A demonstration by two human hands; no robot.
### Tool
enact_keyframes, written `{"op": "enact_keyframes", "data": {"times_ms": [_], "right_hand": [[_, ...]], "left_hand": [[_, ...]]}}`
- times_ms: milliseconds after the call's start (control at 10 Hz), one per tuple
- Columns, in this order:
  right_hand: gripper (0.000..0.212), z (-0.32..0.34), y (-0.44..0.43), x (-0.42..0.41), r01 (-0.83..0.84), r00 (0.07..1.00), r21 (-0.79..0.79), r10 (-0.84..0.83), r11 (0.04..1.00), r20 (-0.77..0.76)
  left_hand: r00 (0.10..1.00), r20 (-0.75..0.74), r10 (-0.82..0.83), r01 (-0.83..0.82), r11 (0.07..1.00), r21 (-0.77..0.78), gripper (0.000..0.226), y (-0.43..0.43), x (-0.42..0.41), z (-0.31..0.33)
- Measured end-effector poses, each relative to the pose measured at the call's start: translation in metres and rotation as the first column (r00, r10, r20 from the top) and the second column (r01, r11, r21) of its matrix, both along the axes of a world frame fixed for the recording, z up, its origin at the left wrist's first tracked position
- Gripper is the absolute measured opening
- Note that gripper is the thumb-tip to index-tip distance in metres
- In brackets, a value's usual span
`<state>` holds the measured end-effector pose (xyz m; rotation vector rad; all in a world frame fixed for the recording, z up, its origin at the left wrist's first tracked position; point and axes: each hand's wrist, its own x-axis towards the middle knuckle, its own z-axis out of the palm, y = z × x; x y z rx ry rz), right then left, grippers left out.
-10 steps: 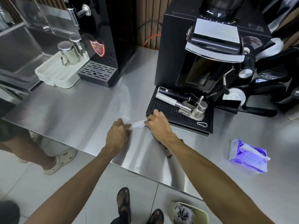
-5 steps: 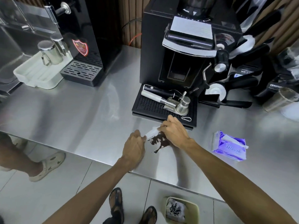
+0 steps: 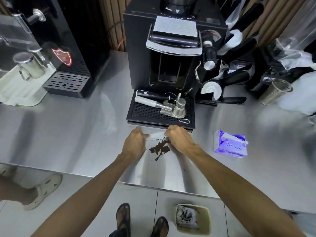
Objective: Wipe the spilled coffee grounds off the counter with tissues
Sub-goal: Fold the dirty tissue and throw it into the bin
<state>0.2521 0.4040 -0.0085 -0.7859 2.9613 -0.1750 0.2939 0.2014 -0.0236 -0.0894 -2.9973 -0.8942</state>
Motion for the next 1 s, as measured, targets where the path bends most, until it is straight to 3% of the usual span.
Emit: {"op": "enact_keyframes", "data": {"times_ms": [200, 300, 600, 800, 1000], "right_hand": [[0.025, -0.006, 0.007, 0.024, 0.090, 0.996, -0.113, -0.090, 0.990, 0.004], [0.028, -0.003, 0.014, 0.032, 0.115, 0.991, -0.157, -0.102, 0.981, 0.083], [0.039, 0.011, 0.004, 0.034, 0.249, 0.968, -0.194, -0.246, 0.949, 0.040], [0.036, 0.002, 0.000, 0.053, 0.280, 0.960, -0.241, -0.275, 0.929, 0.057], [0.033, -0.008, -0.014, 0.076, 0.375, 0.927, -0.341, -0.356, 0.862, 0.119]], "left_hand": [[0.987, 0.038, -0.154, 0.155, 0.986, -0.055, 0.021, -0.004, 0.005, 0.005], [0.980, 0.024, -0.200, 0.200, 0.980, -0.016, 0.023, -0.007, 0.004, 0.005], [0.957, 0.069, -0.283, 0.274, 0.955, 0.115, 0.022, -0.005, -0.021, 0.009], [0.970, 0.122, -0.211, 0.206, 0.977, 0.054, 0.026, -0.002, -0.010, 0.016], [0.971, 0.193, -0.139, 0.117, 0.986, 0.120, 0.020, 0.003, 0.012, 0.017]]}}
